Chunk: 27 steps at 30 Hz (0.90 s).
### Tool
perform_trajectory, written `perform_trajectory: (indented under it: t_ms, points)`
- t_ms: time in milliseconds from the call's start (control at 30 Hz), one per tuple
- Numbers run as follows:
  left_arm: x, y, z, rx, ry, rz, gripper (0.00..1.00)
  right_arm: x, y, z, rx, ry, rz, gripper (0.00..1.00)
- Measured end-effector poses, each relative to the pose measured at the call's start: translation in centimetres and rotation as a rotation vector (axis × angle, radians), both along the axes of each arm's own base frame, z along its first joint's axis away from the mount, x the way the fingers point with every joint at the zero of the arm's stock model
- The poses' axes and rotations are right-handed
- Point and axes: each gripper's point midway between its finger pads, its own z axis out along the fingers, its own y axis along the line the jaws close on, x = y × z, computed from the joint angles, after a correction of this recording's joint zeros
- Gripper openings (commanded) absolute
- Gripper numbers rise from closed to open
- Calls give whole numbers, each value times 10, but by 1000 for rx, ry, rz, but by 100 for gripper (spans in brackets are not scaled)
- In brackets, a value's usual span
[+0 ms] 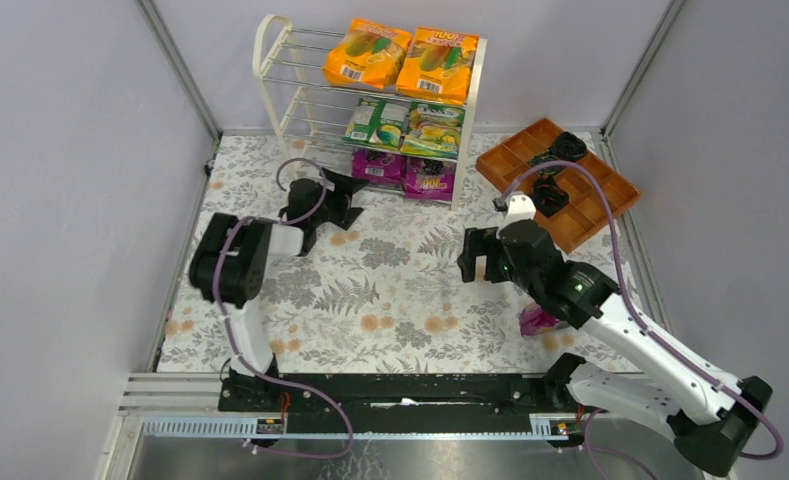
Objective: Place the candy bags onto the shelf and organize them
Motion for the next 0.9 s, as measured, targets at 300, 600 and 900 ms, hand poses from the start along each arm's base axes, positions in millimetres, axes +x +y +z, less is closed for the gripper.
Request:
perform_trajectory:
  t_ms: [300, 600, 900]
  points:
    - [-68, -36, 109, 11, -213, -188, 96, 14, -55, -5, -196, 48, -330, 100]
    - [-110, -73, 137, 67, -338, -485, 98, 21, -159, -14, -267, 104, -791, 100]
    - [-125, -85, 147, 101, -374, -592, 99, -15, -259, -1, -93, 134, -1240, 100]
